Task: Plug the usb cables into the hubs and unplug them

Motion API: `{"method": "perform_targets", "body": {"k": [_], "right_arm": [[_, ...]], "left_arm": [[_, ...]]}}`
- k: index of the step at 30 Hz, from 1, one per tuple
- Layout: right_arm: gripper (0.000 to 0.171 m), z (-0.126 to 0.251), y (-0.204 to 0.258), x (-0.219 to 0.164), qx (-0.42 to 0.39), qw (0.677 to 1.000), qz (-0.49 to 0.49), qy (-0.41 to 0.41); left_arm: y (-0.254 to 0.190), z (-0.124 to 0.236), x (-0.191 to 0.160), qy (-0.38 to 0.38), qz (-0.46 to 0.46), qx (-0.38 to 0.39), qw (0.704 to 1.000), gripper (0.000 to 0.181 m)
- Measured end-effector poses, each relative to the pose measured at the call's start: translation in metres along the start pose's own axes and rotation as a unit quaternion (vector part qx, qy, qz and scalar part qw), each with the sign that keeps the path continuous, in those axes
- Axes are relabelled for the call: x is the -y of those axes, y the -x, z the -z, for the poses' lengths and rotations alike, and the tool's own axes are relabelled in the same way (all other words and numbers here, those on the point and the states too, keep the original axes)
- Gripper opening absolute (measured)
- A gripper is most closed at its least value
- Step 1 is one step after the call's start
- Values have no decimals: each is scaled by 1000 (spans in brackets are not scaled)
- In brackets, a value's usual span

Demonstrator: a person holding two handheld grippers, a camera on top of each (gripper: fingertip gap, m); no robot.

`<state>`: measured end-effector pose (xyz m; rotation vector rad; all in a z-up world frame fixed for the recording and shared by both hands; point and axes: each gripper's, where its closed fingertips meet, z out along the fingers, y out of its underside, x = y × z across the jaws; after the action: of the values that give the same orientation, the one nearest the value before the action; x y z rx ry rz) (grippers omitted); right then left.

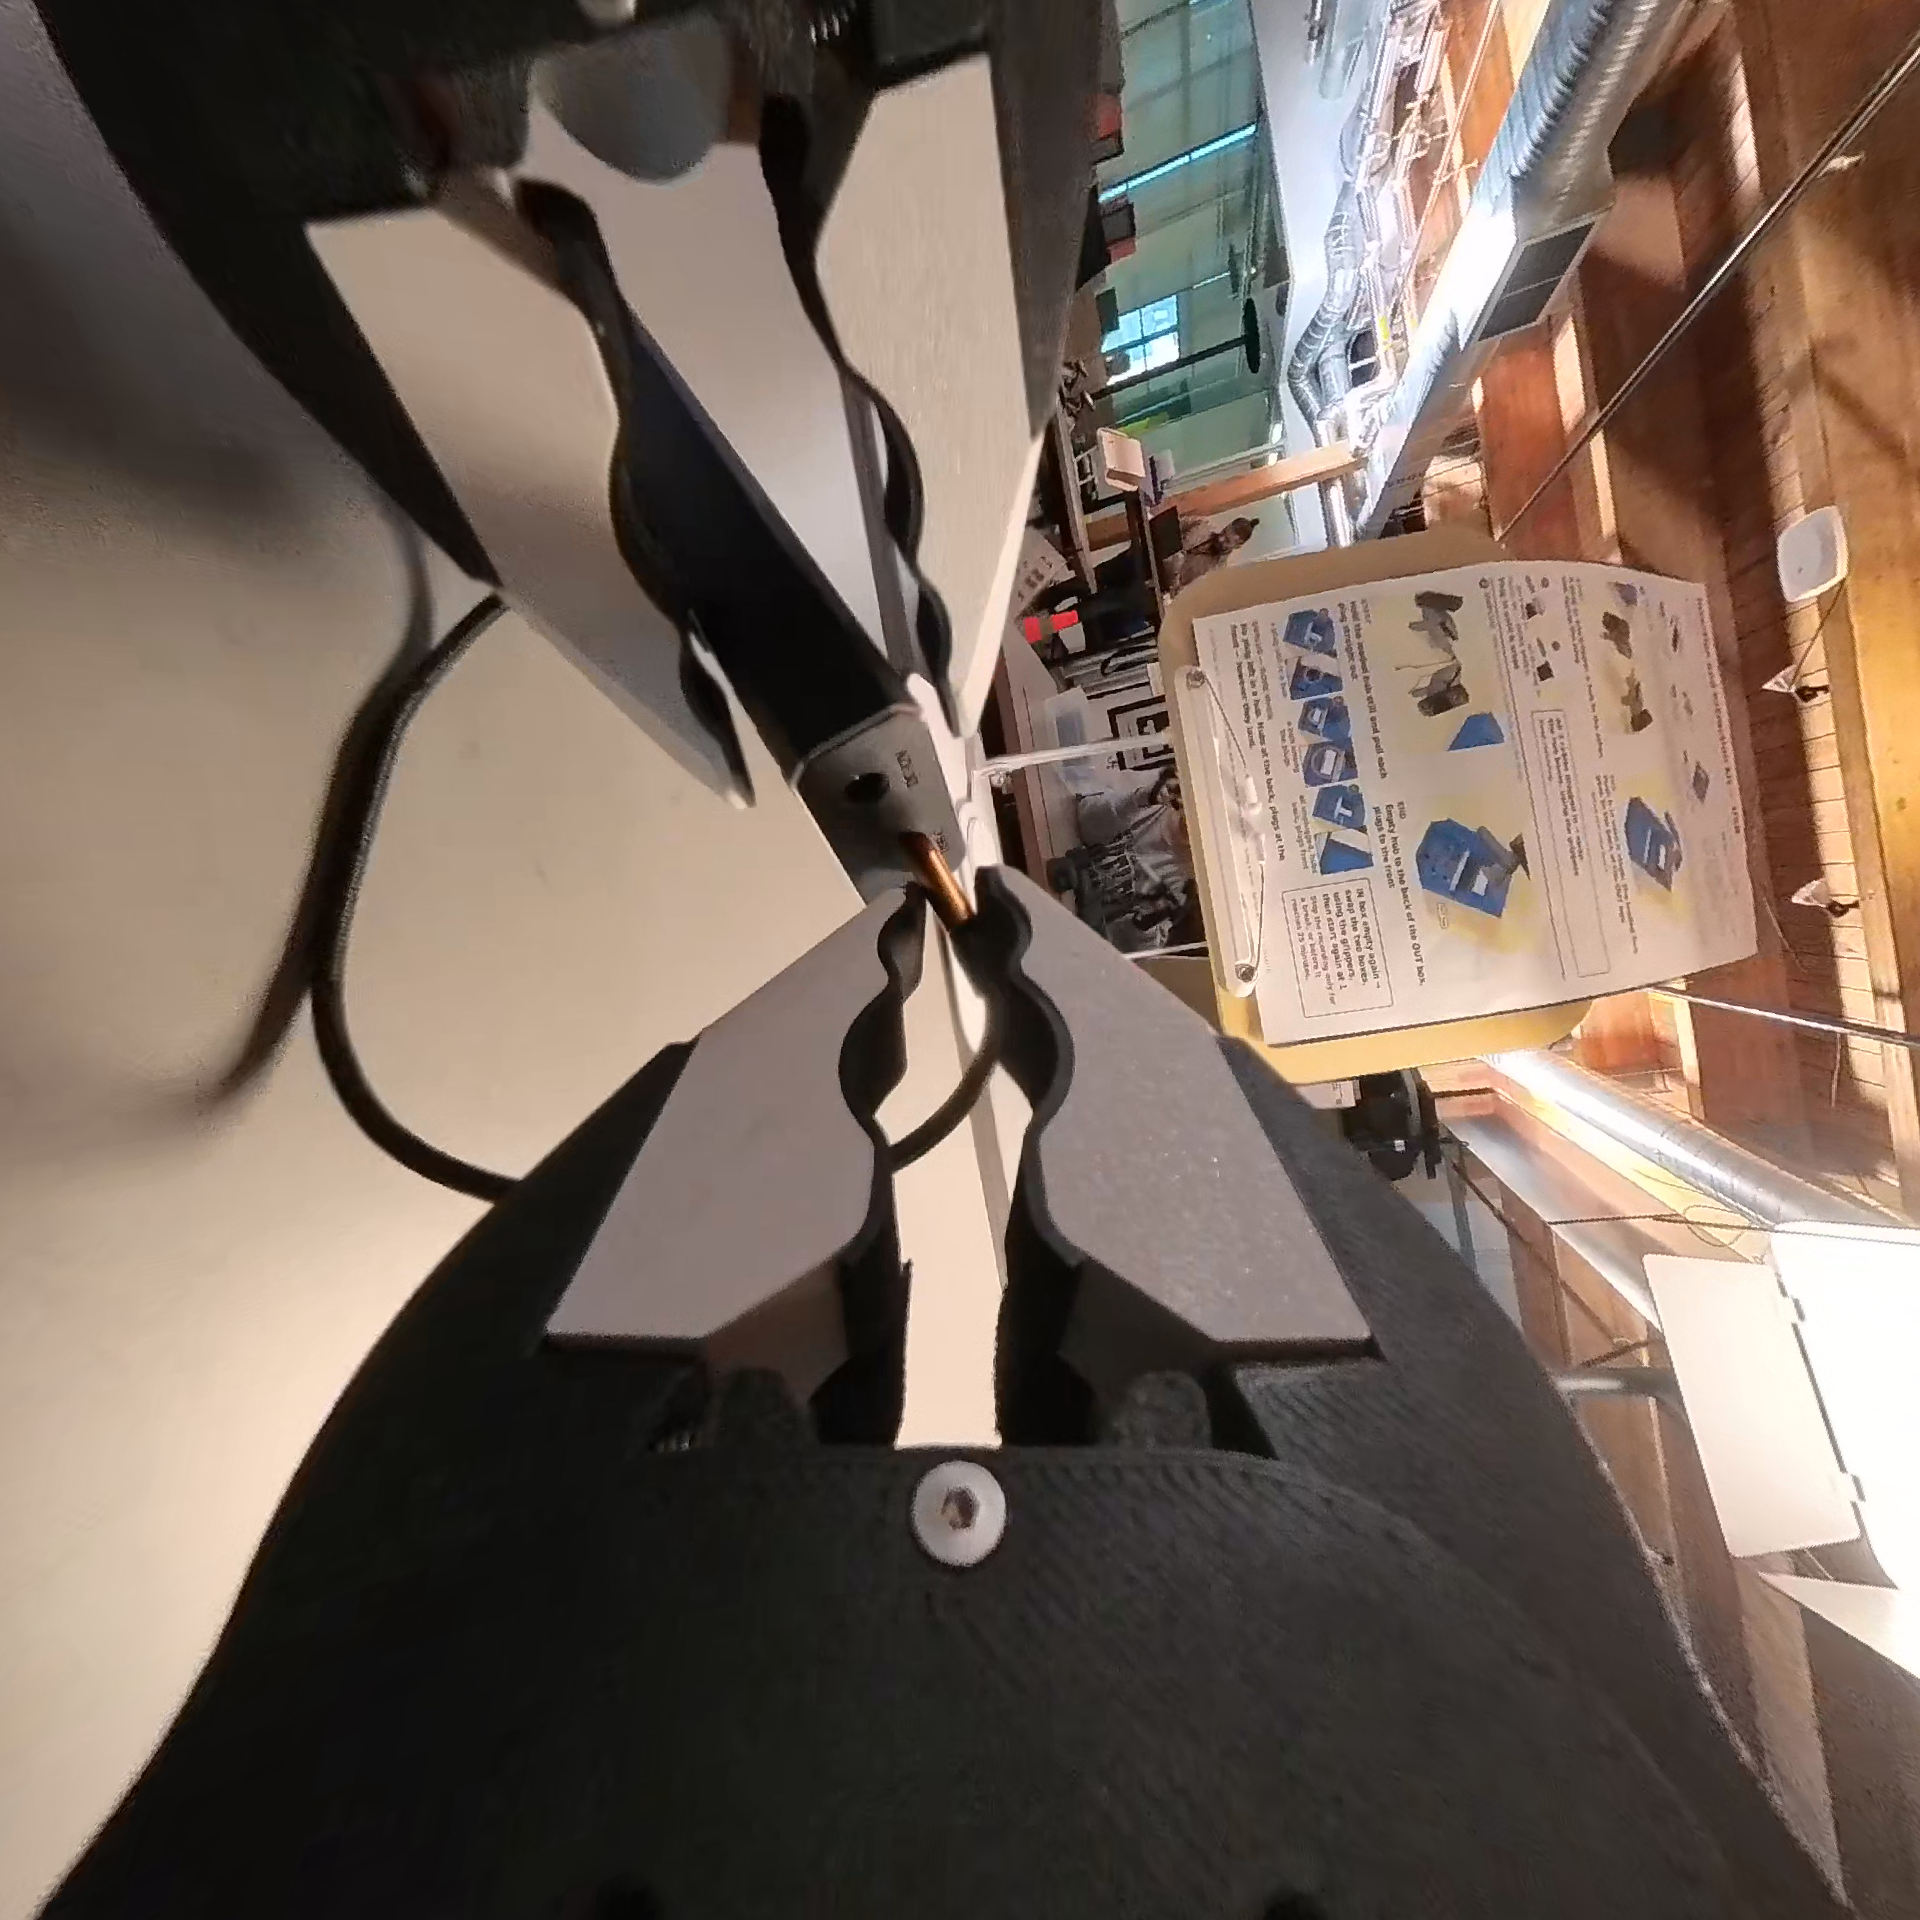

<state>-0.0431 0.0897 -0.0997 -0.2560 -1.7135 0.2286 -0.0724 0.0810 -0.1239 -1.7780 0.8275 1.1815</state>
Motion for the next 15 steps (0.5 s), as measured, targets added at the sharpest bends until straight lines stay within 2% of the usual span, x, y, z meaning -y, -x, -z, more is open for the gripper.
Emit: {"method": "perform_targets", "body": {"k": [1, 3, 11, 15], "right_arm": [[11, 1, 0, 3, -3, 1000, 1, -4], [11, 1, 1, 6, -3, 1000, 5, -6], [11, 4, -8, 5, -28, 1000, 5, -7], [20, 11, -13, 9, 11, 992, -119, -31]], "left_arm": [[-1, -2, -1, 9, -4, 3, 1000, 48], [0, -6, -5, 28, -18, 22, 999, 34], [14, -3, -2, 27, -15, 52, 998, 31], [22, -2, -12, 45, -16, 71, 996, 32]]}}
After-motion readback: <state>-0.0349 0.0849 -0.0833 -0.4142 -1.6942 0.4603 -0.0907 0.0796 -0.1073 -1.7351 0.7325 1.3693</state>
